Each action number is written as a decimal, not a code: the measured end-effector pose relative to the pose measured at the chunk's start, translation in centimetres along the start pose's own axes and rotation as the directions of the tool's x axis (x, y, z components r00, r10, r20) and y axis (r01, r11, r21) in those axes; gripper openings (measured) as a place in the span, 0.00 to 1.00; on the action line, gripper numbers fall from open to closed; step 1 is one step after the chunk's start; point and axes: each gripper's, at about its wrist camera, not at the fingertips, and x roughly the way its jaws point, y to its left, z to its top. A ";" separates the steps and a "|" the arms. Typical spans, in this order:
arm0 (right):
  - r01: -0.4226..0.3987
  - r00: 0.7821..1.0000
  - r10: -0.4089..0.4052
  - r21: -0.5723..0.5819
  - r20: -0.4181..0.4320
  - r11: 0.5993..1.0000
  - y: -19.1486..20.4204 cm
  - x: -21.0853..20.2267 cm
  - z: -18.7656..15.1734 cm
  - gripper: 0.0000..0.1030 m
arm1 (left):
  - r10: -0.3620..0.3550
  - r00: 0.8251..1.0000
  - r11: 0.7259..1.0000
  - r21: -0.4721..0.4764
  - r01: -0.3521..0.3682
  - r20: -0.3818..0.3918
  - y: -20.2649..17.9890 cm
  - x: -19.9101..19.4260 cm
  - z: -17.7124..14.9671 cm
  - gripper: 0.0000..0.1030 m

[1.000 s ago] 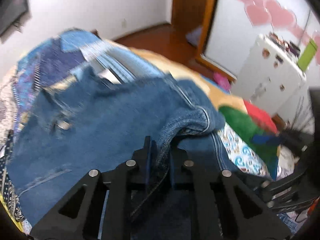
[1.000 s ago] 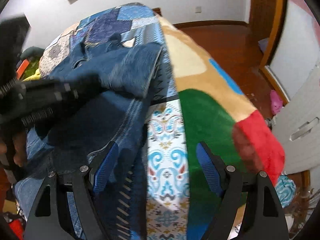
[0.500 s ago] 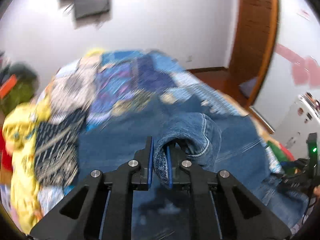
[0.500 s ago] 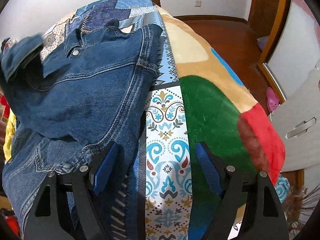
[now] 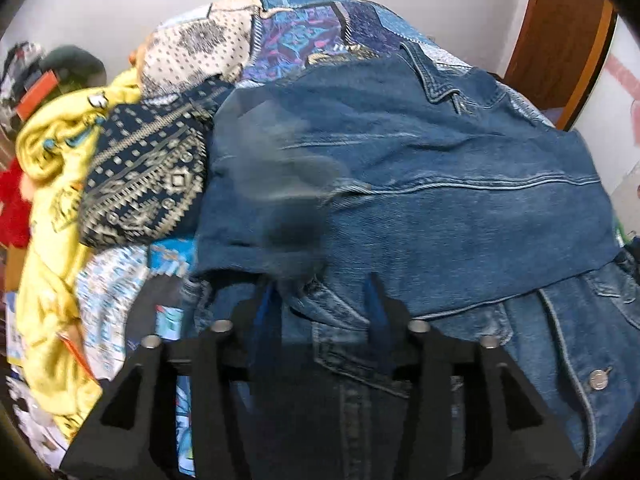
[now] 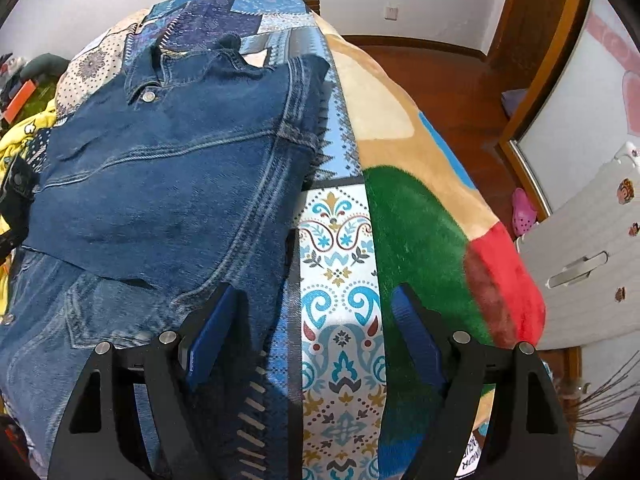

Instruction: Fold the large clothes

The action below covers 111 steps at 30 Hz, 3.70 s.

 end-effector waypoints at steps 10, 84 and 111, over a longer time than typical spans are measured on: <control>-0.060 0.990 0.060 0.001 0.125 0.998 1.7 -4.5 2.3 0.75 | 0.006 0.998 1.000 -0.004 -0.006 0.055 2.6 -4.2 0.2 0.66; -0.450 0.836 0.411 0.026 0.362 0.892 2.7 -6.0 10.4 0.11 | -0.204 0.921 0.900 -0.306 0.310 0.333 7.7 -9.7 9.0 0.18; -0.200 0.946 0.187 0.025 0.264 0.979 -0.1 -1.1 15.6 0.45 | -0.034 0.998 0.975 -0.218 0.043 0.047 7.3 2.9 13.0 0.50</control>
